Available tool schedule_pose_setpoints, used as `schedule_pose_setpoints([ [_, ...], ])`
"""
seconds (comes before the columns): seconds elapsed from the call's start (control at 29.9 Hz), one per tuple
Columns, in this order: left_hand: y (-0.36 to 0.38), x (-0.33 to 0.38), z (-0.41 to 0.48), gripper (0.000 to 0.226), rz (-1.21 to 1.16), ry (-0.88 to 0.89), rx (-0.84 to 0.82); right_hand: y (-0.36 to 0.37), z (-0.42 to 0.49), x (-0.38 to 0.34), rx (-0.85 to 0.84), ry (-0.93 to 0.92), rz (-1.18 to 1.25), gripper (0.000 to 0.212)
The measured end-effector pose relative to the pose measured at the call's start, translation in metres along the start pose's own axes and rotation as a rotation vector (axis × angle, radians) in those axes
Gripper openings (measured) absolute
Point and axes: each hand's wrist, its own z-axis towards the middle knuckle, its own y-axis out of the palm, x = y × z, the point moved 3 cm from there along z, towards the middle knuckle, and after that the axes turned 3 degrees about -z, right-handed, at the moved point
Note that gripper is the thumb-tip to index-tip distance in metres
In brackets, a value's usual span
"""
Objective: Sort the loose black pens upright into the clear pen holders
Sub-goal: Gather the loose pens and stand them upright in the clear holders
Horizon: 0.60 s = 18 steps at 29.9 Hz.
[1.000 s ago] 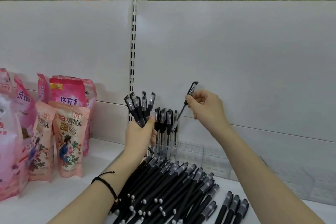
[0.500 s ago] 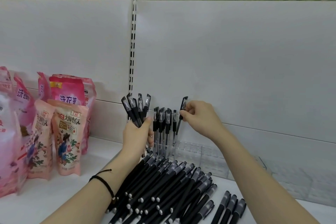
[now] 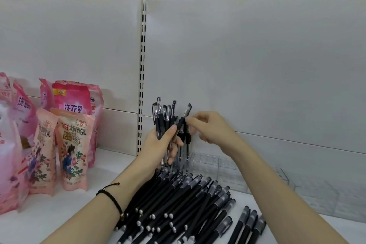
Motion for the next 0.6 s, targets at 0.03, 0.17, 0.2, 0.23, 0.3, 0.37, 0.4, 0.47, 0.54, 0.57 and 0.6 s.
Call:
schedule_pose_setpoints([
  [0.03, 0.0, 0.0, -0.001, 0.035, 0.007, 0.003, -0.008, 0.0, -0.001, -0.002, -0.007, -0.011, 0.084, 0.019],
  [0.17, -0.004, -0.003, 0.001, 0.03, -0.059, -0.016, 0.008, 0.002, -0.002, -0.005, -0.025, -0.051, 0.185, 0.021],
  [0.2, -0.003, -0.004, 0.001, 0.027, -0.088, -0.026, 0.012, 0.002, -0.001, -0.006, -0.008, -0.058, 0.193, 0.021],
  [0.23, -0.004, -0.005, 0.002, 0.025, -0.101, -0.034, 0.026, 0.002, 0.0, -0.007, 0.034, -0.064, 0.21, 0.02],
  [0.3, -0.007, -0.009, 0.005, 0.022, -0.065, -0.036, 0.097, -0.002, 0.005, -0.006, 0.168, -0.056, 0.273, 0.017],
  [0.37, -0.014, -0.012, 0.007, 0.02, 0.026, -0.015, 0.185, -0.012, 0.01, -0.005, 0.309, -0.084, 0.241, 0.018],
  [0.4, -0.018, -0.013, 0.008, 0.019, 0.069, -0.007, 0.212, -0.016, 0.011, -0.004, 0.35, -0.113, 0.164, 0.018],
  [0.47, -0.021, -0.014, 0.008, 0.027, 0.129, -0.001, 0.224, -0.019, 0.01, -0.004, 0.356, -0.166, 0.003, 0.015],
  [0.54, -0.02, -0.015, 0.008, 0.033, 0.161, -0.011, 0.198, -0.016, 0.008, -0.001, 0.327, -0.189, -0.094, 0.016],
  [0.57, -0.018, -0.015, 0.009, 0.032, 0.165, -0.015, 0.182, -0.013, 0.008, 0.0, 0.315, -0.195, -0.131, 0.017],
  [0.6, -0.017, -0.015, 0.009, 0.03, 0.162, -0.013, 0.167, -0.011, 0.007, 0.001, 0.304, -0.195, -0.167, 0.017],
])
